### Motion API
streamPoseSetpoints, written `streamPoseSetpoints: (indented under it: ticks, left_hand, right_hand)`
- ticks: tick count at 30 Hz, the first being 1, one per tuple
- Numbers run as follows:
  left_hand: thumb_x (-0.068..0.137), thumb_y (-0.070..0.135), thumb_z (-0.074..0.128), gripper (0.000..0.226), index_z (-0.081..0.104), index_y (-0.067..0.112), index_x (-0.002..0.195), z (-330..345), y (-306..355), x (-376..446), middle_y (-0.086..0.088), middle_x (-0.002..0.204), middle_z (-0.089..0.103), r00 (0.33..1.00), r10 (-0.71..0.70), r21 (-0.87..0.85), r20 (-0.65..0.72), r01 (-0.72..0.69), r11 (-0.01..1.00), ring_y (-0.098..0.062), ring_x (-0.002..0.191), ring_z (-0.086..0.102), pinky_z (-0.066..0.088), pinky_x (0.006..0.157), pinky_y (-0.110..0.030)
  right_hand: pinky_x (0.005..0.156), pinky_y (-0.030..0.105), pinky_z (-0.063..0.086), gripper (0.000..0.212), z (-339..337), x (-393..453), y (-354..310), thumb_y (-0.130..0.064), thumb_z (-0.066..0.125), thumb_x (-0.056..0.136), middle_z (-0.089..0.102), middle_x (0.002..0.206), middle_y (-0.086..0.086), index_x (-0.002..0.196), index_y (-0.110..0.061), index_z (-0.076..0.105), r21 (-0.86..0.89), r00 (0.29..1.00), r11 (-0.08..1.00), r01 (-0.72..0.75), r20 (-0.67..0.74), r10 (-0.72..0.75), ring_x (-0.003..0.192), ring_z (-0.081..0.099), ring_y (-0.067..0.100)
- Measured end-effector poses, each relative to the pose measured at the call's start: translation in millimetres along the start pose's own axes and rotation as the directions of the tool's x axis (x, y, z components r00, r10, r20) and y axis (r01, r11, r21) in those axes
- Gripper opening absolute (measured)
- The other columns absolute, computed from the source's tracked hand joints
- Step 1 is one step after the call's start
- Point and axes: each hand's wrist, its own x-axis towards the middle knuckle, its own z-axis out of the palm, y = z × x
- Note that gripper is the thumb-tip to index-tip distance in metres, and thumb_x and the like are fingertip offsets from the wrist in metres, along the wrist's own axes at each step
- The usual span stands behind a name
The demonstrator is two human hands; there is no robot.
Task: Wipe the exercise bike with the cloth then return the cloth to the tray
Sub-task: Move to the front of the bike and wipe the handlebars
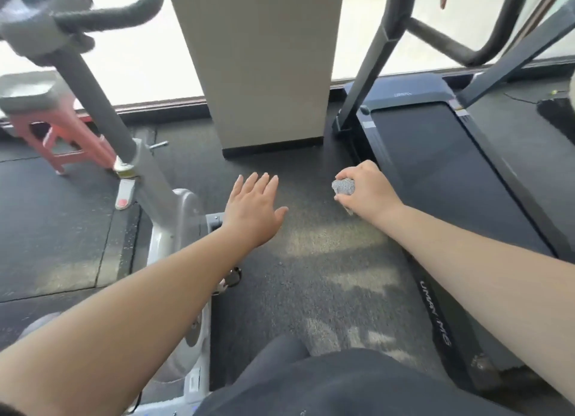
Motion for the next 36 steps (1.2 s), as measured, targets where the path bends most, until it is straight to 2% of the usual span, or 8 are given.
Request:
streamPoseSetpoints:
  ticks: [4, 10, 14, 17, 21, 28, 32, 36]
  left_hand:
    - [0.094, 0.052, 0.034, 0.070, 0.005, 0.022, 0.152, -7.6, -54.8, 27.7, -0.003, 0.160, 0.013, 0.989, -0.140, -0.013, 0.036, 0.141, 0.990, -0.025, 0.147, 0.009, 0.006, 0.120, -0.042]
    - [0.095, 0.052, 0.033, 0.069, 0.007, 0.023, 0.152, -20.1, -106.7, 85.7, -0.002, 0.159, 0.020, 0.978, -0.204, 0.022, 0.032, 0.203, 0.979, -0.025, 0.147, 0.013, 0.002, 0.119, -0.045]
    - [0.096, 0.049, 0.031, 0.065, 0.012, 0.022, 0.152, -29.5, -137.2, 115.7, -0.001, 0.156, 0.027, 0.973, -0.231, 0.071, -0.013, 0.232, 0.970, -0.025, 0.147, 0.010, -0.004, 0.119, -0.046]
    - [0.096, 0.048, 0.033, 0.064, 0.013, 0.022, 0.151, -36.8, -152.9, 135.3, 0.000, 0.156, 0.027, 0.965, -0.260, 0.044, -0.025, 0.261, 0.964, -0.025, 0.147, 0.010, -0.004, 0.119, -0.045]
    - [0.097, 0.047, 0.034, 0.063, 0.012, 0.025, 0.151, -47.2, -168.5, 162.3, 0.002, 0.158, 0.023, 0.953, -0.300, -0.027, -0.041, 0.300, 0.954, -0.022, 0.147, 0.009, -0.001, 0.120, -0.043]
    - [0.096, 0.045, 0.038, 0.060, 0.018, 0.027, 0.150, -77.7, -198.0, 207.0, 0.005, 0.156, 0.029, 0.897, -0.390, -0.096, -0.210, 0.378, 0.921, -0.020, 0.145, 0.020, 0.008, 0.119, -0.040]
    - [0.089, 0.038, 0.043, 0.051, 0.049, 0.017, 0.136, -117.7, -196.8, 235.8, -0.001, 0.130, 0.060, 0.841, -0.336, -0.127, -0.425, 0.312, 0.941, -0.027, 0.119, 0.054, 0.038, 0.102, -0.039]
    - [0.087, 0.036, 0.046, 0.045, 0.058, 0.017, 0.127, -155.7, -190.1, 258.5, 0.002, 0.117, 0.064, 0.721, -0.323, -0.174, -0.614, 0.275, 0.945, -0.023, 0.106, 0.054, 0.038, 0.093, -0.034]
  right_hand:
    - [0.087, 0.023, 0.038, 0.037, 13.4, 65.0, -42.0, -0.023, 0.071, 0.081, 0.045, 0.113, 0.005, 0.117, -0.019, 0.062, 0.019, 0.990, 0.992, 0.128, 0.048, -0.129, 0.097, 0.054, 0.019]
    - [0.088, 0.020, 0.034, 0.040, 31.8, 157.7, -91.5, -0.023, 0.072, 0.080, 0.046, 0.114, 0.005, 0.119, -0.019, 0.062, 0.044, 0.973, 0.976, 0.212, 0.078, -0.215, 0.103, 0.053, 0.018]
    - [0.081, 0.015, 0.032, 0.040, 33.5, 200.1, -108.8, -0.022, 0.071, 0.081, 0.041, 0.106, -0.001, 0.119, -0.019, 0.061, 0.056, 0.965, 0.966, 0.251, 0.067, -0.255, 0.099, 0.053, 0.017]
    - [0.065, 0.003, 0.034, 0.036, 33.5, 227.9, -117.9, -0.018, 0.070, 0.082, 0.041, 0.106, 0.000, 0.117, -0.017, 0.062, 0.119, 0.966, 0.962, 0.248, 0.044, -0.254, 0.089, 0.052, 0.016]
    - [0.068, 0.006, 0.031, 0.035, 31.6, 273.4, -139.7, -0.019, 0.070, 0.082, 0.045, 0.109, 0.002, 0.116, -0.018, 0.063, 0.151, 0.952, 0.944, 0.294, 0.045, -0.304, 0.090, 0.049, 0.014]
    - [0.085, 0.015, 0.033, 0.036, 7.0, 361.5, -181.9, -0.021, 0.072, 0.078, 0.051, 0.113, 0.002, 0.113, -0.022, 0.065, 0.271, 0.898, 0.864, 0.424, -0.002, -0.440, 0.098, 0.052, 0.011]
    - [0.087, 0.017, 0.038, 0.035, -12.5, 402.3, -203.1, -0.021, 0.074, 0.078, 0.053, 0.111, 0.000, 0.112, -0.022, 0.066, 0.357, 0.872, 0.806, 0.472, -0.055, -0.486, 0.099, 0.055, 0.012]
    - [0.083, 0.002, 0.035, 0.036, -27.2, 433.5, -220.1, -0.023, 0.075, 0.078, 0.054, 0.112, -0.004, 0.113, -0.023, 0.066, 0.445, 0.843, 0.733, 0.515, -0.108, -0.527, 0.101, 0.052, 0.006]
